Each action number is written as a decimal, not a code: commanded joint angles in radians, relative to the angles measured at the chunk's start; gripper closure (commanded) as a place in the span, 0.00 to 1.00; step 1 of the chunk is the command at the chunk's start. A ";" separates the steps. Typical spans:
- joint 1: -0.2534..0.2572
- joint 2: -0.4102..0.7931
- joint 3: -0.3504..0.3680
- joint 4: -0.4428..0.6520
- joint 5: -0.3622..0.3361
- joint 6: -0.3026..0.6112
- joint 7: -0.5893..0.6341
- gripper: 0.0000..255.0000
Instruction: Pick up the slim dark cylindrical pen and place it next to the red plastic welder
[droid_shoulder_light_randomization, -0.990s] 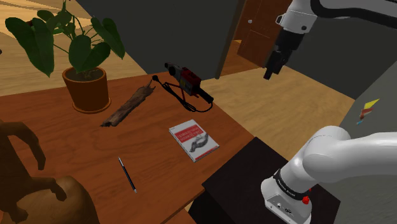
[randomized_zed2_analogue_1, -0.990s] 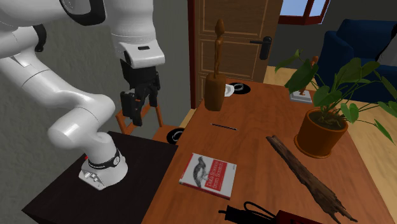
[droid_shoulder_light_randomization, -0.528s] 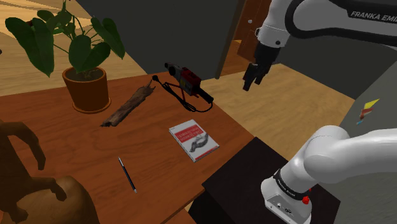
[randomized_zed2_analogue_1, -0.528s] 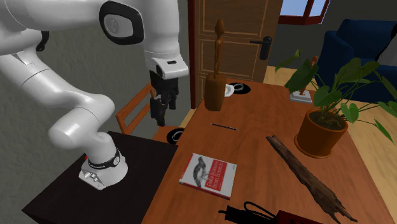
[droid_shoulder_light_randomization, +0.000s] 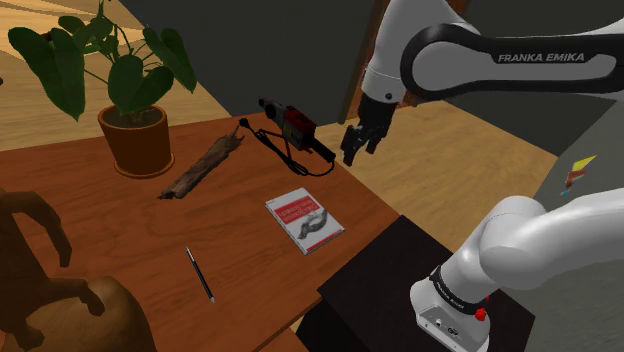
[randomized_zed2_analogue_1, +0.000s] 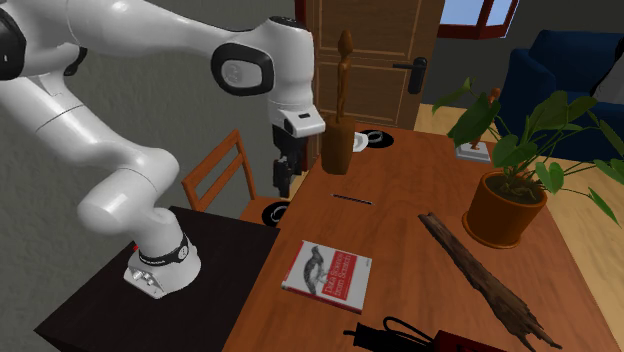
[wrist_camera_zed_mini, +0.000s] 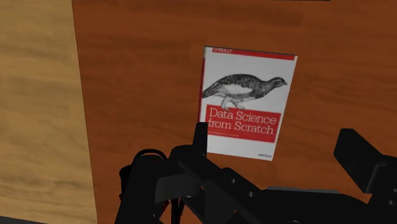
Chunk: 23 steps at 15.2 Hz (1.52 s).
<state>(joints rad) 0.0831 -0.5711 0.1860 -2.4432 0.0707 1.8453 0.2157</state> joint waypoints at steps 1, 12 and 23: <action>0.005 0.054 0.029 0.007 0.008 0.051 0.036 0.00; 0.027 0.410 0.205 0.120 -0.037 0.301 0.297 0.00; 0.115 0.849 0.257 0.402 -0.276 0.415 0.612 0.00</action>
<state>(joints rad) 0.1855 0.2395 0.4448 -2.0720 -0.1825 2.2584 0.8016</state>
